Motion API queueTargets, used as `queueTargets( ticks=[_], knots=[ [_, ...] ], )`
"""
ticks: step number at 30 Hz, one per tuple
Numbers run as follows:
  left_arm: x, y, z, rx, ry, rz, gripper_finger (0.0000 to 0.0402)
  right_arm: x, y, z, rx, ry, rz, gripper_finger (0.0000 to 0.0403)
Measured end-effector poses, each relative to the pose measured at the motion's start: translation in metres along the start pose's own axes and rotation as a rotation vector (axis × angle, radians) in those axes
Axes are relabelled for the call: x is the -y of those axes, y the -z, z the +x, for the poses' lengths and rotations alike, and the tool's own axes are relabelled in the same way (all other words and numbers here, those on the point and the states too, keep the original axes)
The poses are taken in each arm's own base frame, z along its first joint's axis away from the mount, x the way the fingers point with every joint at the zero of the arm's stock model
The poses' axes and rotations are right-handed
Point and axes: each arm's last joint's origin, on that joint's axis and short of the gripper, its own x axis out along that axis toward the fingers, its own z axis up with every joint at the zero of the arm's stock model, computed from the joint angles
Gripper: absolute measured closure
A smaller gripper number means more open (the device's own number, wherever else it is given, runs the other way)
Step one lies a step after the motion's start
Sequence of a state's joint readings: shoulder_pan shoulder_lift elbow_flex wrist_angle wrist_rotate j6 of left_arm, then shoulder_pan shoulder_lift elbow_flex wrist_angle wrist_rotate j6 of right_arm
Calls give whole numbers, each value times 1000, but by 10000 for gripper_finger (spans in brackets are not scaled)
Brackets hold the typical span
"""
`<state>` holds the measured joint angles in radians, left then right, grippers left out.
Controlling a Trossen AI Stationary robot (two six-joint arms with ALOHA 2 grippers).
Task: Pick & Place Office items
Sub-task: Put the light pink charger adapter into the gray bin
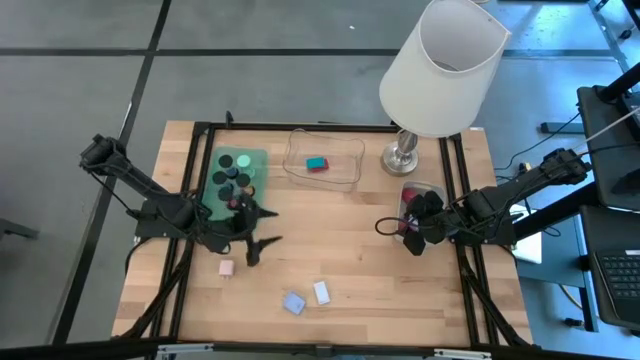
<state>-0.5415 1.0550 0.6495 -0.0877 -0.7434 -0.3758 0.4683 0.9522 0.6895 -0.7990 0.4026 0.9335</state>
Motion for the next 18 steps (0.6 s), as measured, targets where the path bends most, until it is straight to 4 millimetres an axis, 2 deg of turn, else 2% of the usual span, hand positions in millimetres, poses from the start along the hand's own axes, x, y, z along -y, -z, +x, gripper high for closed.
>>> queueTargets(
  ticks=[7,11,18],
  knots=[
    [25,12,21,-68,253,94,105,0,0,0,0,0,0,87],
    [36,21,30,-126,395,78,105,0,0,0,0,0,0,87],
    [50,34,45,-142,494,108,105,0,0,0,0,0,0,87]
  ],
)
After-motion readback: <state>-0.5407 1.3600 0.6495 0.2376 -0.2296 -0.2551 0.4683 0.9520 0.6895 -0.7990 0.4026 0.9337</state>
